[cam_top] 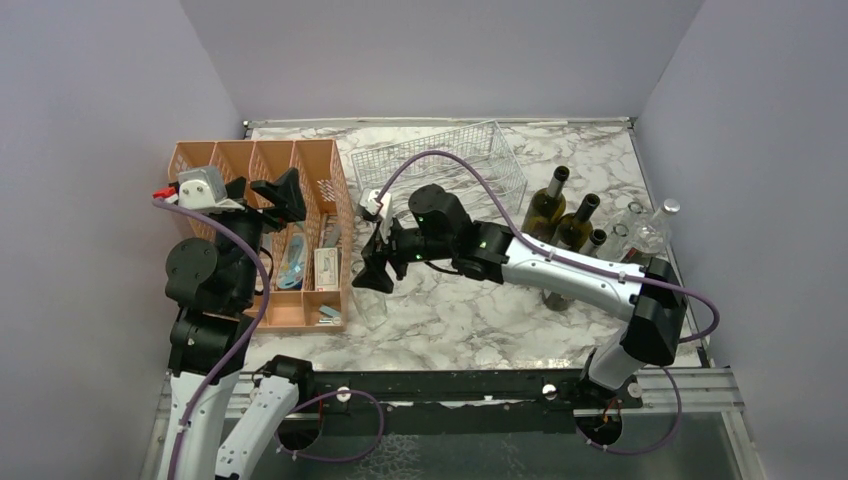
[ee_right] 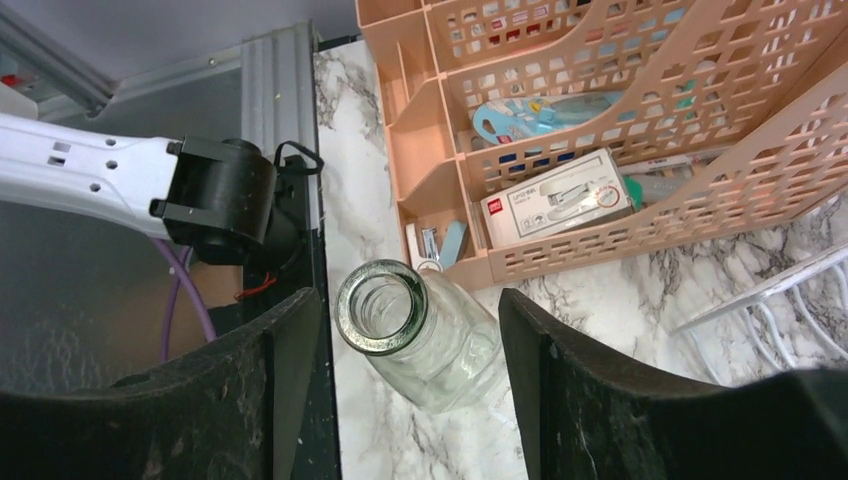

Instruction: Put the wine bottle on the wine rack

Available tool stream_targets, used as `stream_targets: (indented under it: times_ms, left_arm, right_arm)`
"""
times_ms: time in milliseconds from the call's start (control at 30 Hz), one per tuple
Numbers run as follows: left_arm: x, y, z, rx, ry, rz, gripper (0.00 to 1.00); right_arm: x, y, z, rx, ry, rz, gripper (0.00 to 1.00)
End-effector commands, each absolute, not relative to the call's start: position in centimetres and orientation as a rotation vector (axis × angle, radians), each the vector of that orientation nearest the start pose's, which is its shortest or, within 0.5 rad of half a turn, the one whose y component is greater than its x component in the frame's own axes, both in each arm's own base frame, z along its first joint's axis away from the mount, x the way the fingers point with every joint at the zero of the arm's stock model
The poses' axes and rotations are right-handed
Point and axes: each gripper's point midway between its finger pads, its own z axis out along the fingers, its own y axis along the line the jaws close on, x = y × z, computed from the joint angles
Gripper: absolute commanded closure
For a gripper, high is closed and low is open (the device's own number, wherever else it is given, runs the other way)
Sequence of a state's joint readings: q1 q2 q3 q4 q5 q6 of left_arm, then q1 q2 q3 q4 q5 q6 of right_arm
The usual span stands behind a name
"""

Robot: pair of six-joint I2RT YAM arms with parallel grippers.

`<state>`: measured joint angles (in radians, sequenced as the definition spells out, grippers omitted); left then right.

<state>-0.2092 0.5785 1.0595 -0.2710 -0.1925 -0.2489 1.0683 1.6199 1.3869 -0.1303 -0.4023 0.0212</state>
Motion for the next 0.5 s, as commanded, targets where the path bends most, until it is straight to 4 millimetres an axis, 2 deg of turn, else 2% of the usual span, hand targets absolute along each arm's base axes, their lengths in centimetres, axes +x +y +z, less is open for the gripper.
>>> stream_targets:
  times_ms: [0,200,300,467]
  left_arm:
    - [24.5,-2.1,43.3,-0.267,1.358,-0.261,0.01]
    - [25.1,-3.1,42.7,-0.223,1.402,-0.285,0.01]
    - [25.4,-3.4,42.1,-0.198,1.428,-0.279,0.01]
    - [26.1,-4.2,40.8,-0.158,1.473,-0.288,0.01]
  right_arm:
    - [18.2,47.5,27.1,-1.246,1.503,1.076,0.34]
    - [17.5,47.9,25.8,-1.282,1.432,1.090,0.48]
    - [17.6,47.9,26.1,-1.275,1.387,1.080,0.54]
    - [17.6,47.4,26.6,-1.269,1.345,1.063,0.72]
